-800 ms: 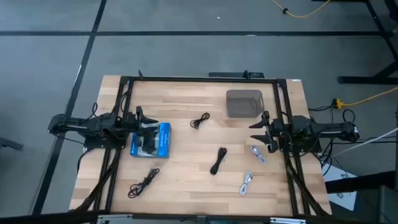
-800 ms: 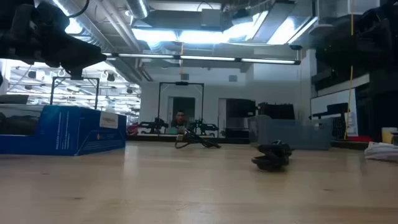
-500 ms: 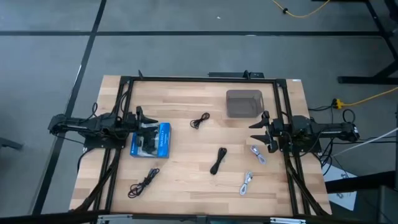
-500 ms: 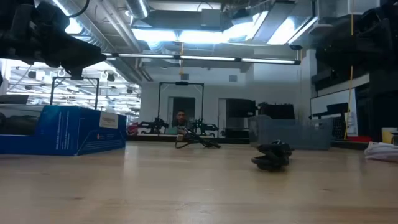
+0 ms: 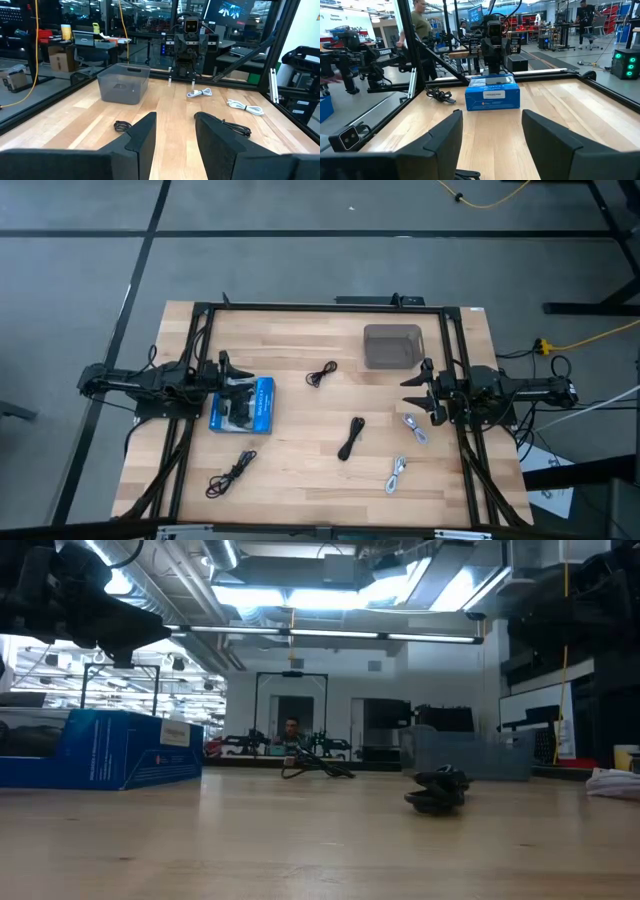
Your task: Pick and place USB-C Cables
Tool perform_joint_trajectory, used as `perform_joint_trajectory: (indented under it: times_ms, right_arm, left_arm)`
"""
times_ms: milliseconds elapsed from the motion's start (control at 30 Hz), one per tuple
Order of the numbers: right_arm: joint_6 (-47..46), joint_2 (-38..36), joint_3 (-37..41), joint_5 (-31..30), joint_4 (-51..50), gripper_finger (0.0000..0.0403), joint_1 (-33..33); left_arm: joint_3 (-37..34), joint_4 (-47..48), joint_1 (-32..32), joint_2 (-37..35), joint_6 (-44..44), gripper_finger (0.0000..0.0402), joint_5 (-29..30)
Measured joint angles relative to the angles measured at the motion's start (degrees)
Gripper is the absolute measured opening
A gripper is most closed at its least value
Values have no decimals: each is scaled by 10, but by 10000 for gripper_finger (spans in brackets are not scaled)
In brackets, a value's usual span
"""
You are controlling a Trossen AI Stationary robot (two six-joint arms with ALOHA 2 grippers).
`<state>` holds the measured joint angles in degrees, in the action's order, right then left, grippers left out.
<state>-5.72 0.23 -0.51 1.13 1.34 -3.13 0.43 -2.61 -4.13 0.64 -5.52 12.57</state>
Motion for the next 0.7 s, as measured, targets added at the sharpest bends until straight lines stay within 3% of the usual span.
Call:
perform_joint_trajectory:
  times_ms: [500, 700]
  right_arm:
    - [8, 0, 0, -2, 8, 209, 0]
    - [-1, 0, 0, -6, 140, 209, 0]
  left_arm:
    - [0, -14, 0, 0, 0, 131, 3]
    - [0, -80, 0, 0, 0, 131, 0]
